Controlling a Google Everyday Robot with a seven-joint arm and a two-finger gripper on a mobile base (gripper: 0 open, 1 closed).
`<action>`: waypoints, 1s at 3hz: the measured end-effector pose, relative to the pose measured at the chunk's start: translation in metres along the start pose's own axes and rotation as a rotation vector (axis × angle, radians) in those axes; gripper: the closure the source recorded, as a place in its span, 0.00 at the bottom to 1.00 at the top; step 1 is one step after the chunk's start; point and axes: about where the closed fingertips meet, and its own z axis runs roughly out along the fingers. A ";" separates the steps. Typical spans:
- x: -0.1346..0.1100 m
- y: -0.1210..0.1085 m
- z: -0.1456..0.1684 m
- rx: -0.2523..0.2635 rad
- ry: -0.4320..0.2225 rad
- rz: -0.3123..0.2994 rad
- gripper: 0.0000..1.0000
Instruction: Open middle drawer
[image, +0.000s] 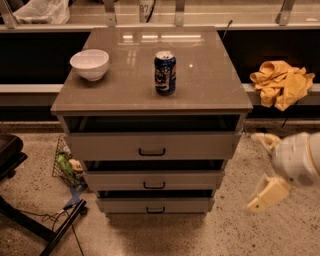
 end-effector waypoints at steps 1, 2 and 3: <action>0.039 0.015 0.053 0.036 -0.193 0.085 0.00; 0.057 -0.012 0.081 0.171 -0.290 0.057 0.00; 0.063 -0.025 0.088 0.226 -0.292 0.030 0.00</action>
Offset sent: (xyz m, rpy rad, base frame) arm 0.0675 -0.0236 -0.1258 0.2740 -0.4308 -0.2033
